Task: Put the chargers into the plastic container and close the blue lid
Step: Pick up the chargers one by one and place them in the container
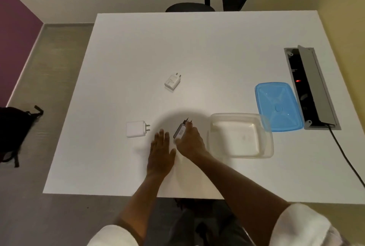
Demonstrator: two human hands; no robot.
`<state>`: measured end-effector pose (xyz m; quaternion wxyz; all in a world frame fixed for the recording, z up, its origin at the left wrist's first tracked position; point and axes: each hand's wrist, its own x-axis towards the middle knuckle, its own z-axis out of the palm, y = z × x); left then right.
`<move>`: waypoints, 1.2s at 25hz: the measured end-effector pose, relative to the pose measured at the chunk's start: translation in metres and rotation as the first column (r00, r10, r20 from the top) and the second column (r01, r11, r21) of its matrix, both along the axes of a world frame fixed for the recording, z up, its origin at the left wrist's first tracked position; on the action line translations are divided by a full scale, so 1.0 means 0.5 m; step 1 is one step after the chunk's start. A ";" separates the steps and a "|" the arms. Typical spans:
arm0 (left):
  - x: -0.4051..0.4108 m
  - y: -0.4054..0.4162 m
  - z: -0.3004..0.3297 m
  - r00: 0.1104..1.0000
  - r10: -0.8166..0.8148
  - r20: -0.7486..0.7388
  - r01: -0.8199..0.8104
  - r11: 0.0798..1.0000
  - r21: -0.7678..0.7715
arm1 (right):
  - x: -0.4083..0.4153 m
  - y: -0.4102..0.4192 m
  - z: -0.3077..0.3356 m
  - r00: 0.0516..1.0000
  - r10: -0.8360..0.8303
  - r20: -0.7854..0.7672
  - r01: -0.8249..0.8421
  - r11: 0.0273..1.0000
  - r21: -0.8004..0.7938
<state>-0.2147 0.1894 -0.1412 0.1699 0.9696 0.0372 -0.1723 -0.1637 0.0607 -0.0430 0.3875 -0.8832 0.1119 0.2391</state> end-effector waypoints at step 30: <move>-0.003 -0.016 -0.041 0.979 0.077 0.191 -0.075 0.997 -0.018 | -0.052 -0.205 0.102 0.974 0.066 0.216 -0.022 0.979 -0.201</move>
